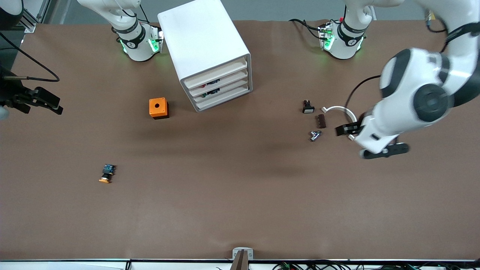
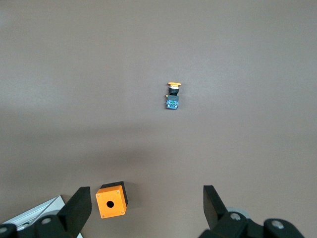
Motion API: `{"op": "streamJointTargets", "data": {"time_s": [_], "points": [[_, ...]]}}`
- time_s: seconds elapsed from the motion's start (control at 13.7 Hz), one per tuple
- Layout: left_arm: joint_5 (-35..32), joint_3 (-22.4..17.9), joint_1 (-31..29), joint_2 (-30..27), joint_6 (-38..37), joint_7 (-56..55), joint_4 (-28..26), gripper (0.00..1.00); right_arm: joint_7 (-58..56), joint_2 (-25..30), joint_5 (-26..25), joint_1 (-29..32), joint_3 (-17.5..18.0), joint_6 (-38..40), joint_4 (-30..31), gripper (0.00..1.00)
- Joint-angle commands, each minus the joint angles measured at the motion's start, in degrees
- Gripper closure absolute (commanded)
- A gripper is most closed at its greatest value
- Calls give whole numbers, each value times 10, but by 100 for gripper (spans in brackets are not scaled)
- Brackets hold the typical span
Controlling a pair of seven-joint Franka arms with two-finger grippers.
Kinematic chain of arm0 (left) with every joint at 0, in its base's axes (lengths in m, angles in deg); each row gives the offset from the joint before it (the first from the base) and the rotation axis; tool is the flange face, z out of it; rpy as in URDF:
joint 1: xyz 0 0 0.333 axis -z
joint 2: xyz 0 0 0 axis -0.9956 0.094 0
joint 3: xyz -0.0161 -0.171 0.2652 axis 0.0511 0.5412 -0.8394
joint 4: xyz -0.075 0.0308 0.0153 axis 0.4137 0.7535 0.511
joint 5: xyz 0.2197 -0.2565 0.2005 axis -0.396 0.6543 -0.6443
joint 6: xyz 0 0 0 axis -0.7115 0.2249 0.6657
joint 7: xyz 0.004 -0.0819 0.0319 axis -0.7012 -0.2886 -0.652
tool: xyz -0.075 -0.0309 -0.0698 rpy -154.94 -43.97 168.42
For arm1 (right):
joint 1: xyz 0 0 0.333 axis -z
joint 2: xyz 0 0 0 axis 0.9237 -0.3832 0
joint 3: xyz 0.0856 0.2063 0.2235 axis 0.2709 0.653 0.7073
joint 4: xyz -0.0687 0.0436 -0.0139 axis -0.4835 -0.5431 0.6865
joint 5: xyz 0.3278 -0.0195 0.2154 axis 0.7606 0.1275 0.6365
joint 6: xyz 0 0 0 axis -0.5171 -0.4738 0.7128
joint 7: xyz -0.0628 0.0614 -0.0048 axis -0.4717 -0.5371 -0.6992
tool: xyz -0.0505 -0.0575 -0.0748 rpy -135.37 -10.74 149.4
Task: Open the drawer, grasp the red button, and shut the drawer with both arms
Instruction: 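Hook the left gripper into the drawer front while the right gripper advances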
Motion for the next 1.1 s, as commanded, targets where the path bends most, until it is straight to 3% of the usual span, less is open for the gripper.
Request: {"op": "streamJointTargets", "data": {"time_s": [0.0,0.8,1.02], "points": [[26,-2,19,41,-5,-84,23,0,9,9,-8,0,0,-3,6,0],[87,-2,156,155,-3,-471,49,0,1,-10,-5,3,-1,5,10,0],[157,-3,176,192,-1,-565,61,0,4,-28,-1,-3,0,2,9,0]]}}
